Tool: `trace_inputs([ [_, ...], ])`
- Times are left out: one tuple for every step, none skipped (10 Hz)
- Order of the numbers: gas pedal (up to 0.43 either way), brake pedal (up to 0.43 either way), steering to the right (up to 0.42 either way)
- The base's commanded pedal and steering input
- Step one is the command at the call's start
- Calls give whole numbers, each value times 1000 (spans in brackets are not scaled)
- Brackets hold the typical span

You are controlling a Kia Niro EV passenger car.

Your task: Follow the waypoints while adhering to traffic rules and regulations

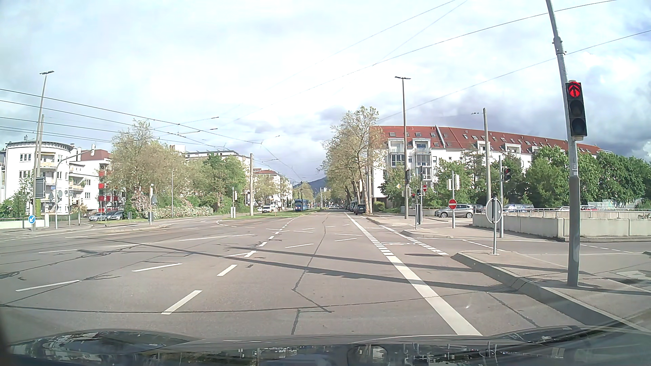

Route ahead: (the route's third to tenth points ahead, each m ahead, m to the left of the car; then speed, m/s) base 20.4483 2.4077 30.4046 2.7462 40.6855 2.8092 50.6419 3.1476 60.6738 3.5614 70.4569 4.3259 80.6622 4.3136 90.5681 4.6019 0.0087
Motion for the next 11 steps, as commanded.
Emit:
trace_inputs([
  [0, 152, -3],
  [0, 152, -3],
  [0, 152, -3],
  [0, 152, -3],
  [0, 152, -3],
  [0, 152, -3],
  [0, 152, -3],
  [0, 152, -3],
  [0, 152, -3],
  [0, 152, -3],
  [0, 152, -3],
])
